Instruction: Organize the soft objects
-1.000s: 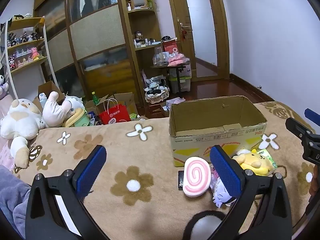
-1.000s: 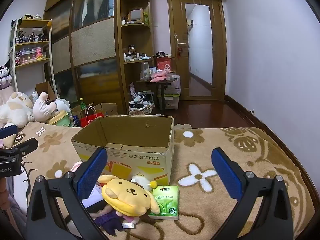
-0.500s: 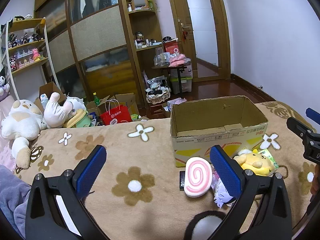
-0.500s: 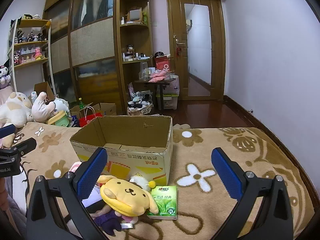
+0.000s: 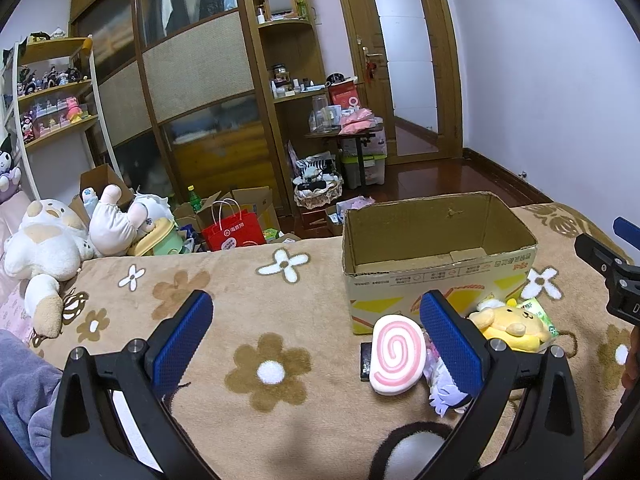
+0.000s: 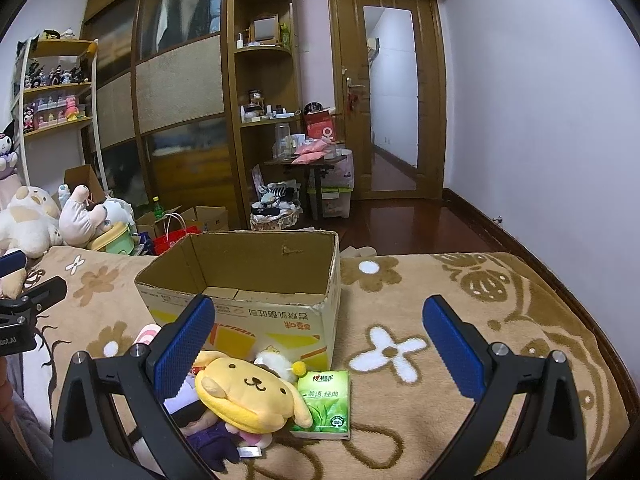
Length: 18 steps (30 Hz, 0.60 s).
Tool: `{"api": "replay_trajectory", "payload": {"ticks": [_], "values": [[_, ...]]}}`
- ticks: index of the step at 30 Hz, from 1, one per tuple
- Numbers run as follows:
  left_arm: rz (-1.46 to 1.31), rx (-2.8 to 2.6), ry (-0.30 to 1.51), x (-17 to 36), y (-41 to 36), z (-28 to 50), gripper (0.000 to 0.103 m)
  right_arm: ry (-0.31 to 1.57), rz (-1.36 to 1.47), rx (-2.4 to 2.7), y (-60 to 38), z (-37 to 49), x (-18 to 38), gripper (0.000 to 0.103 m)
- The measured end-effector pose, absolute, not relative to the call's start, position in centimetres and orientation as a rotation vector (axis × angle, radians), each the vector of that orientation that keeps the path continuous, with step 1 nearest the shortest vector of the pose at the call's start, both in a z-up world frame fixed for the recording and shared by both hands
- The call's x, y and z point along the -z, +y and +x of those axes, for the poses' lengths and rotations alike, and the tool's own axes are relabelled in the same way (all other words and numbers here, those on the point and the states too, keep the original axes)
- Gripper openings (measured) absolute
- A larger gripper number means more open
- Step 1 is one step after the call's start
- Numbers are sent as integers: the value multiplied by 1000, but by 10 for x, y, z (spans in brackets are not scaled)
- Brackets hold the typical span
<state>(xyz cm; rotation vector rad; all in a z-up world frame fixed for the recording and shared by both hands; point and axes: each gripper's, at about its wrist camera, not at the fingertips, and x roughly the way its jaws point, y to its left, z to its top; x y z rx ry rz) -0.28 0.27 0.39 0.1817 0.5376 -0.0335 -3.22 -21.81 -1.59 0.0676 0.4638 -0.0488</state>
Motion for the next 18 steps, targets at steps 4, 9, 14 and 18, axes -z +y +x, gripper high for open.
{"api": "replay_trajectory", "payload": {"ticks": [4, 9, 14, 18], "values": [[181, 34, 538, -5, 4, -4, 102, 464, 68, 49, -218, -32, 16, 103], [185, 37, 541, -5, 5, -4, 102, 469, 68, 48, -214, -35, 15, 103], [183, 35, 539, -4, 4, -3, 102, 469, 67, 50, -213, -36, 16, 103], [183, 35, 539, -4, 3, -4, 102, 470, 68, 50, -212, -35, 17, 103]]}}
